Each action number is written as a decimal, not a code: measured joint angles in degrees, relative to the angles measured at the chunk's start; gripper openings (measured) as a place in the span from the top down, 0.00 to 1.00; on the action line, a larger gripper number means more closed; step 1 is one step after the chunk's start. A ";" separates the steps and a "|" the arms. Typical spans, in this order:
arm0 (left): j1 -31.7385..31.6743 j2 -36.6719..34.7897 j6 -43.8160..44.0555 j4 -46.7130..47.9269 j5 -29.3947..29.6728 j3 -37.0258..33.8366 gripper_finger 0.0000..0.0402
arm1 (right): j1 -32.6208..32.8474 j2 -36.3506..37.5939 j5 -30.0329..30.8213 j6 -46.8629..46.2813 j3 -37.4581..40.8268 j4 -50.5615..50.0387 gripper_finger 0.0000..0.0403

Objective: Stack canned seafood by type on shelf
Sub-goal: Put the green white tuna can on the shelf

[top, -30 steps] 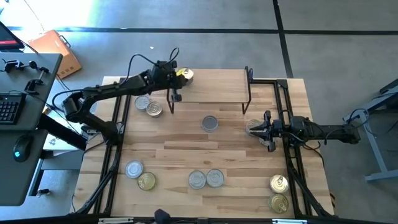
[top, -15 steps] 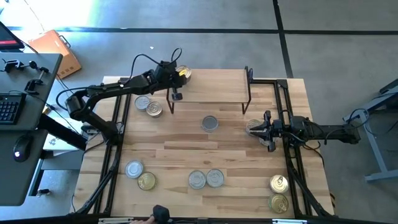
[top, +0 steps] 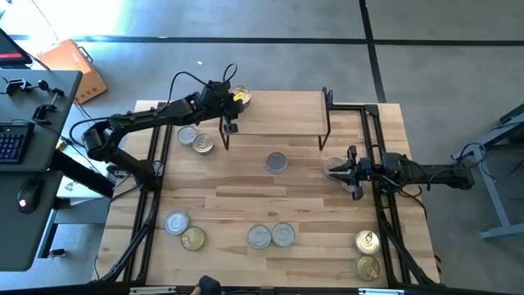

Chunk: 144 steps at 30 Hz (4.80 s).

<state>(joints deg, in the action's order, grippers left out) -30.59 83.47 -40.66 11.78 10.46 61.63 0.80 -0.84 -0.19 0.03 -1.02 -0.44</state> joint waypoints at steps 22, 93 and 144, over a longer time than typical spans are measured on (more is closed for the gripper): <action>19.97 -10.68 12.73 11.79 3.10 0.11 0.71 | 0.00 0.00 -0.02 0.00 0.00 0.02 0.86; 57.59 15.07 53.96 -62.74 21.82 -33.75 0.71 | -0.04 0.00 2.29 13.97 -0.02 0.37 0.86; 56.85 15.05 58.12 -57.00 22.24 -33.73 0.71 | 13.64 -64.97 27.60 2.48 -16.02 28.75 0.53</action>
<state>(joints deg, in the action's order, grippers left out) 26.26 98.52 17.46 -45.23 32.69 27.90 14.44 -65.82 27.41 2.51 -17.04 28.31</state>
